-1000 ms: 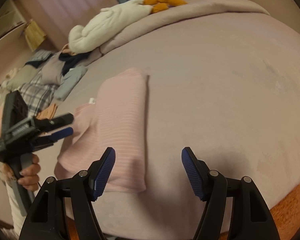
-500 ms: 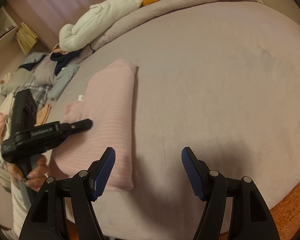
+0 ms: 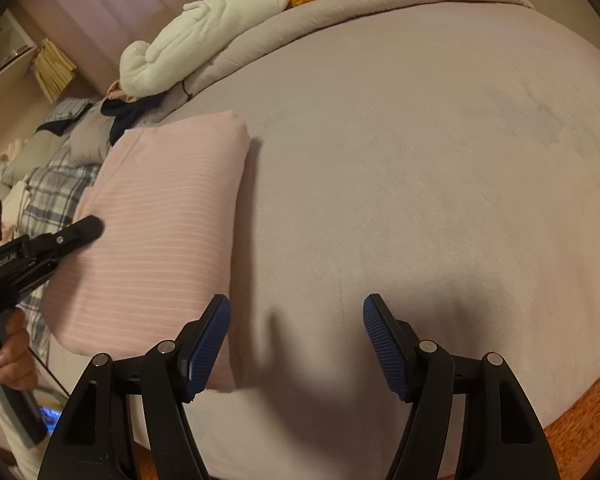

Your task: Fold small clothes

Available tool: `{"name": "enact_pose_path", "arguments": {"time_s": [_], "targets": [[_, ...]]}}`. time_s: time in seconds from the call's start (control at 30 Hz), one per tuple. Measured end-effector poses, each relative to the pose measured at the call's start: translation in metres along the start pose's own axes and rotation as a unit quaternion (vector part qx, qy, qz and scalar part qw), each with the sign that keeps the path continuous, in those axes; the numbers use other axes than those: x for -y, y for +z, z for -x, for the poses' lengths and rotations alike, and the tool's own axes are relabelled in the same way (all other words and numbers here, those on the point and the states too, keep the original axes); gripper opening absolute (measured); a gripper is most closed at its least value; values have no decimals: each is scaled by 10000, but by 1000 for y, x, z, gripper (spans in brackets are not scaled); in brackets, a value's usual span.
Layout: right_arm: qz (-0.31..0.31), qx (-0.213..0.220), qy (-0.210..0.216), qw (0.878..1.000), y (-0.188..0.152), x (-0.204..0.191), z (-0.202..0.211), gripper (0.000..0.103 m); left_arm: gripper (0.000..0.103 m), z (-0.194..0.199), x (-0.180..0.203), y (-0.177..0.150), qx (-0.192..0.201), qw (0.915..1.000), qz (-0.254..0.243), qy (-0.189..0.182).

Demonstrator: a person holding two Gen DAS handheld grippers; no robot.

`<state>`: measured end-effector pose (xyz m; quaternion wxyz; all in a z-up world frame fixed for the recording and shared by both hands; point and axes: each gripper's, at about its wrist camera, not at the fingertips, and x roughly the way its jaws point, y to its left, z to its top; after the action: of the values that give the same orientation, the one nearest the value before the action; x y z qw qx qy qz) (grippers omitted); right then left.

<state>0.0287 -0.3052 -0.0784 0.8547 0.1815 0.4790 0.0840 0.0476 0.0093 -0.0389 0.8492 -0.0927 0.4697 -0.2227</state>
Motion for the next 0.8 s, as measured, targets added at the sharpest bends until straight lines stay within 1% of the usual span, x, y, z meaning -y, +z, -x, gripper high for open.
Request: {"name": "enact_pose_path", "arguments": {"time_s": [0.07, 0.33, 0.53, 0.63, 0.7, 0.73, 0.8], "targets": [[12, -12, 11, 10000, 0, 0, 0, 69, 16, 9, -6, -1, 63, 10000, -4, 64], [169, -81, 43, 9998, 3, -8, -4, 69, 16, 22, -23, -10, 158, 9992, 87, 348], [251, -159, 50, 9995, 2, -13, -8, 69, 17, 9, -43, -20, -63, 9984, 219, 525], [320, -211, 57, 9992, 2, -18, -10, 69, 18, -6, -55, -28, -274, 9969, 333, 656], [373, -242, 56, 9990, 2, -21, -12, 69, 19, -17, -62, -35, -419, 9960, 420, 662], [400, -256, 65, 9989, 2, -23, -13, 69, 22, -18, -64, -36, -427, 9957, 462, 684], [455, -286, 76, 9985, 2, -26, -14, 69, 23, -17, -66, -38, -389, 9956, 515, 677]]}}
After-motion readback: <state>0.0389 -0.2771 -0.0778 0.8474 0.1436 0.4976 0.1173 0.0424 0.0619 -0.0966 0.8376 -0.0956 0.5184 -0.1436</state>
